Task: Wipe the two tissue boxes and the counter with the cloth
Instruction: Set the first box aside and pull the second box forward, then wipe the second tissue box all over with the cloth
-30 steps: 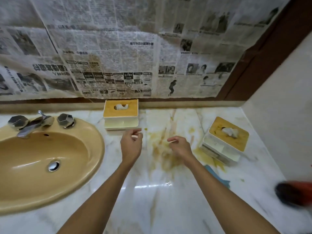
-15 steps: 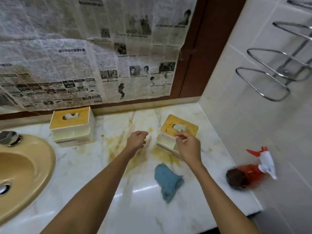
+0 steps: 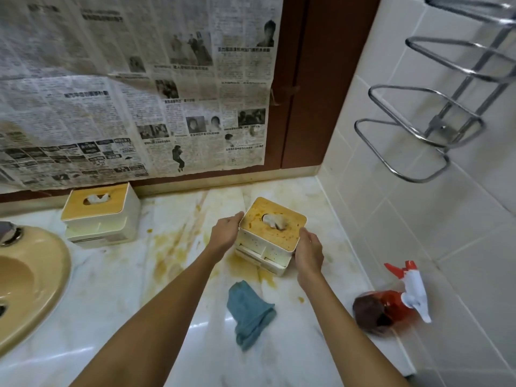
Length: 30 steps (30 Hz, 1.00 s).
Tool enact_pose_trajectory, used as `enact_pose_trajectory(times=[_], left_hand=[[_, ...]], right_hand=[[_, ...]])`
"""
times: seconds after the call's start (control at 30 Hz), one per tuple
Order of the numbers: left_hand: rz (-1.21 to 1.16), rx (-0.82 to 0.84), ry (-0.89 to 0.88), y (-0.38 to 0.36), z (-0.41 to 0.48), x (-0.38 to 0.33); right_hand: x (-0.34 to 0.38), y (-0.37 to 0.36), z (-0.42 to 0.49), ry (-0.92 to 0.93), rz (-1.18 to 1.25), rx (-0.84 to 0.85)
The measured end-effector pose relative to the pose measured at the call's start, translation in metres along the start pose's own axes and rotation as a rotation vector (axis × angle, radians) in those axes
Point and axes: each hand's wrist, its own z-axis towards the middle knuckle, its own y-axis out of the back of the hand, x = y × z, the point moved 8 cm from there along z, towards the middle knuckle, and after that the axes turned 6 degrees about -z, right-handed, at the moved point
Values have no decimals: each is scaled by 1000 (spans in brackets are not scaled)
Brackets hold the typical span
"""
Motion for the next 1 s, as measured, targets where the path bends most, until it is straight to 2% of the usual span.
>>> enact_pose_trajectory(times=[0.17,0.37,0.47,0.67,0.83,0.9,1.0], left_hand=[[-30,-122,-44,21,-25,-5],[-186,-226,-27,78,-48,36],[-260,-252,-10,95,-70,54],[-362,-259,24,116,-79,79],[-327,-255,10,117,-82,80],[-232,-284,12,121,-81,83],[-137,-375,-37,137,-80,75]], right_hand=[[23,-14,-4,82,-82,44],[37,-67,-22,98,-217,226],[34,-92,-37,141,-328,296],[31,-126,-54,118,-331,429],[33,-130,-57,136,-320,464],[30,-128,-57,208,-350,461],[24,-103,-56,370,-433,289]])
